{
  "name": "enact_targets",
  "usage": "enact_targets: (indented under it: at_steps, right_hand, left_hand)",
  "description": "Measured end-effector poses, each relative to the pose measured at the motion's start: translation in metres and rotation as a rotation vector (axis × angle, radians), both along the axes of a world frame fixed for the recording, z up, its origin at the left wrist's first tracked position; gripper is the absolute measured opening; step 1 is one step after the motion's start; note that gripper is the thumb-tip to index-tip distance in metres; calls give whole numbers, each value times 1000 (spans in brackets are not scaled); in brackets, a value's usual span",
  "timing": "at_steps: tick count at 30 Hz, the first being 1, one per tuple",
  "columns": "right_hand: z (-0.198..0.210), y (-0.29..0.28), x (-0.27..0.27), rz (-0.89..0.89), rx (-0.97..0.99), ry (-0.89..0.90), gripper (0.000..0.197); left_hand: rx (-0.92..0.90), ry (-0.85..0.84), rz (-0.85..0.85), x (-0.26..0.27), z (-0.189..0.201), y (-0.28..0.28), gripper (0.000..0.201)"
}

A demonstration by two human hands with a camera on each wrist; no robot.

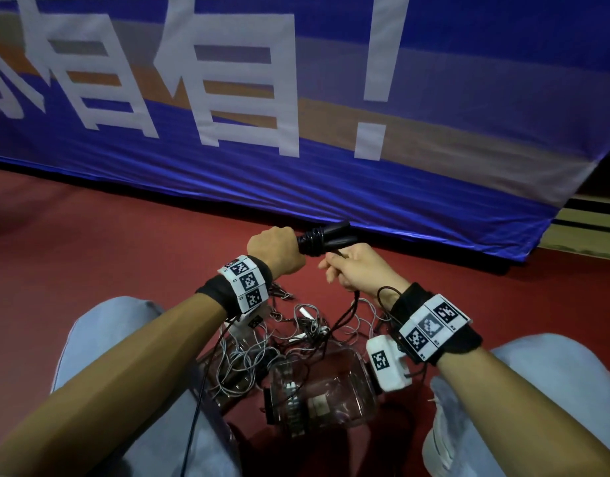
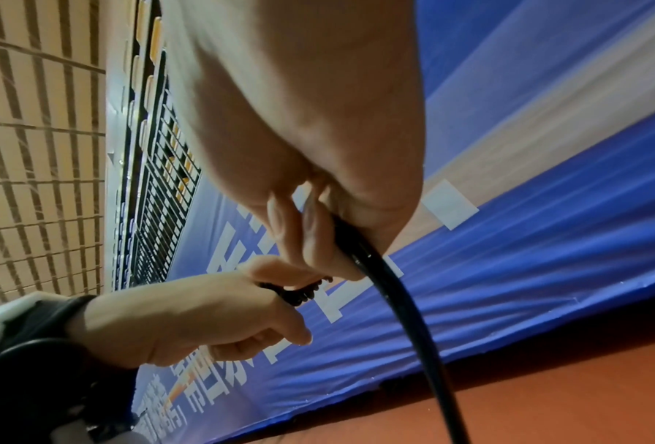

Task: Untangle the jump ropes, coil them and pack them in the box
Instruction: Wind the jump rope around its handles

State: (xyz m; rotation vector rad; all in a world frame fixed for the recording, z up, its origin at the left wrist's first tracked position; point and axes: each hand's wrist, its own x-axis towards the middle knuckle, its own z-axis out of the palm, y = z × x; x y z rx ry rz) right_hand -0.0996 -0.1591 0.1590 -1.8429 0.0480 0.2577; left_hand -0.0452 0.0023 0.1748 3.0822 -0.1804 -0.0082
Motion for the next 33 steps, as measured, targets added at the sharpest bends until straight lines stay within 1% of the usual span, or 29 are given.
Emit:
enact_targets:
  at_steps: [2,4,7,10,11,12,15,17,19,21,22,24,27,28,29,30,31,33]
  right_hand:
    - [-1,-2,-2,-11,-8,-2,35]
    - [-2,-4,-3,-31,29,14,38]
    - [-2,-5,-3,-52,111,36,34]
    - [-6,-1,-1,-103,168,46,33]
    - [-7,1,-1,-124,142,27,34]
    - [-9,1,-2,-133,71,-17,37]
    - [-11,-2,-5,-72,-290,-216,45]
    - [-10,-6,-8,-41,-443,-323,41]
    - [-9,-9,-8,-30,-526,-401,34]
    - [-8,-10,-6,-20,-575,-441,29]
    - [-7,-11,-6,-14,-606,-456,32]
    - [-6,-14,-4,6,-679,-494,42]
    - [-7,-16,-3,79,-752,-555,53]
    - [-8,-17,-3,112,-763,-551,62]
    - [-8,-18,-2,141,-759,-526,73]
    - [-7,-18,-2,169,-744,-484,80]
    - [-5,-19,-2,198,-717,-432,80]
    - [-1,-20,-2,274,-635,-337,68]
  left_hand:
    - [29,19,-21,-1,-1,-3,19]
    - [44,47,-34,-2,-2,-4,18]
    - [39,107,-43,0,0,-3,16]
    - [54,126,-60,0,3,-2,16]
    - [61,132,-66,0,3,-2,15]
    - [71,137,-72,0,4,-2,16]
    - [122,156,-92,-1,4,0,25]
    - [156,169,-111,0,3,3,28]
    - [208,169,-158,-1,3,5,29]
    - [289,152,-244,-3,4,7,29]
    - [333,142,-290,-4,5,7,28]
    - [421,97,-392,-6,7,7,26]
    - [536,-26,-542,-8,12,10,20]
    - [561,-53,-579,-8,14,12,19]
    - [580,-72,-608,-8,16,13,17]
    - [596,-89,-633,-8,17,14,17]
    - [610,-108,-658,-8,18,15,17]
    - [632,-150,-711,-9,20,15,17]
